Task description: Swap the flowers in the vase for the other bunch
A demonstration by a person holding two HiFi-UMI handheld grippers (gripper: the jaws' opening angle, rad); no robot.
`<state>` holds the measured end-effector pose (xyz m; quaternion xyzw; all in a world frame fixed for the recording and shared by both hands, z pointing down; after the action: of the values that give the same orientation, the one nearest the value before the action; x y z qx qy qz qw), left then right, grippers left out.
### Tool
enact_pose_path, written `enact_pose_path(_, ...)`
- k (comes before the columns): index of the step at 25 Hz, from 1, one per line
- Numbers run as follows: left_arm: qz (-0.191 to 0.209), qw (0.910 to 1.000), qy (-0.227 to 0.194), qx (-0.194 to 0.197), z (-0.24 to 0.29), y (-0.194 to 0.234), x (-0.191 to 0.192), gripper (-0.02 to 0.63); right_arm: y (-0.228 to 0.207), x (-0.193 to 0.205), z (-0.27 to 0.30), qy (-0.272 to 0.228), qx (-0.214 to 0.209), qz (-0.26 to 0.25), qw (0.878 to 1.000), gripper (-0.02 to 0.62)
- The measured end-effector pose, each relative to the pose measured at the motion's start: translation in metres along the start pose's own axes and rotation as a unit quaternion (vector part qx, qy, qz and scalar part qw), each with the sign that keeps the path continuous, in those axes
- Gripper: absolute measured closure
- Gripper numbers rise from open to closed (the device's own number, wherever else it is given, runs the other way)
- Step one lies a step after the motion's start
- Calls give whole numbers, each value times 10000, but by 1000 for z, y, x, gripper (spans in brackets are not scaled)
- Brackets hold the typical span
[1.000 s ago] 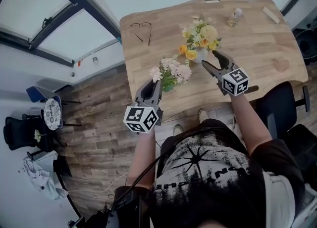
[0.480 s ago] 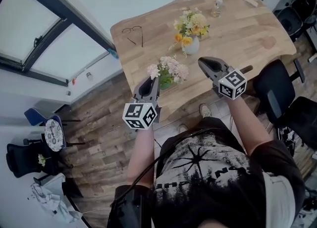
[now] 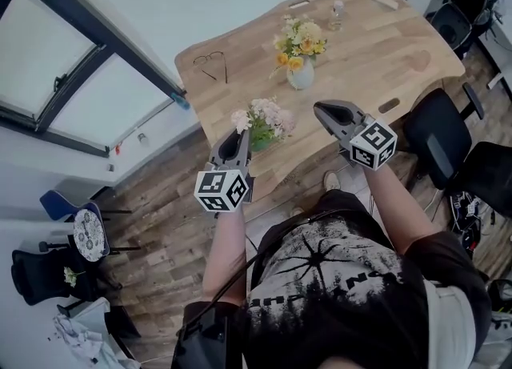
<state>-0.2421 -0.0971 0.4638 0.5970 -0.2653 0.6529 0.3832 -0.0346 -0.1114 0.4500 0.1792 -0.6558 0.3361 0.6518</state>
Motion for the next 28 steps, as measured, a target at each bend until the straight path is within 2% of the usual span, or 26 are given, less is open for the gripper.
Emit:
enact_pose_path(14,72,9999,-108,-84,-21,0,-5,545,26,-1,2,39,-206,-179,9996,577)
enact_pose_path(28,75,9998,-42,-171,-28,1,3,545,32,4,3,28,-253,-162,9995,577)
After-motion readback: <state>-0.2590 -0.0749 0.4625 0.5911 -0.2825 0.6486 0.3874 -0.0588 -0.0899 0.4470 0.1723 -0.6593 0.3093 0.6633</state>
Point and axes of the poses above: the fingertips, and each gripper's own axes: z forward along the fingers, y to its left, x out of its underside, the point moved 2 cm from there along -z, backward along the fingers, and after that the axes turned 7 degrees about z, right-handed, at the moved point
